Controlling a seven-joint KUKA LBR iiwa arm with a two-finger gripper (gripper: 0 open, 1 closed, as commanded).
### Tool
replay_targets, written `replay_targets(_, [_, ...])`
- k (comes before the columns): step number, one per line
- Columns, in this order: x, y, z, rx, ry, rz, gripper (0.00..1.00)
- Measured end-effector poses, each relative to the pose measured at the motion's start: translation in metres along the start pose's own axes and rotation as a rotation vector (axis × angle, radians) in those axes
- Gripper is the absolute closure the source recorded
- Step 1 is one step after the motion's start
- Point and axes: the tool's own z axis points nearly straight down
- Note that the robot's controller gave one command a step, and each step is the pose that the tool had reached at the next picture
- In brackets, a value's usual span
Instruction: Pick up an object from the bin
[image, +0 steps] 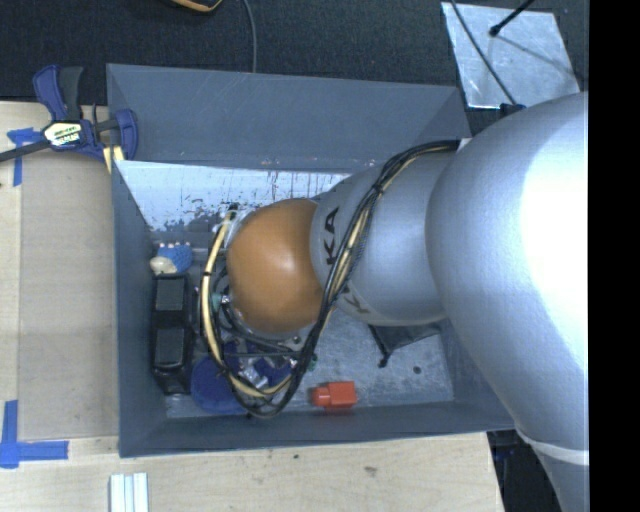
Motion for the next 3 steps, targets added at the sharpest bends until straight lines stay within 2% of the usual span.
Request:
replay_targets(1, [0.029,-0.015,0.003,-0.011,-0.013,-0.337,0.0])
replay_targets(2, [0.03,-0.014,0.002,-0.013,-0.01,-0.336,1.0])
replay_targets(3, [0.028,-0.015,-0.03,-0.013,-0.011,-0.333,1.0])
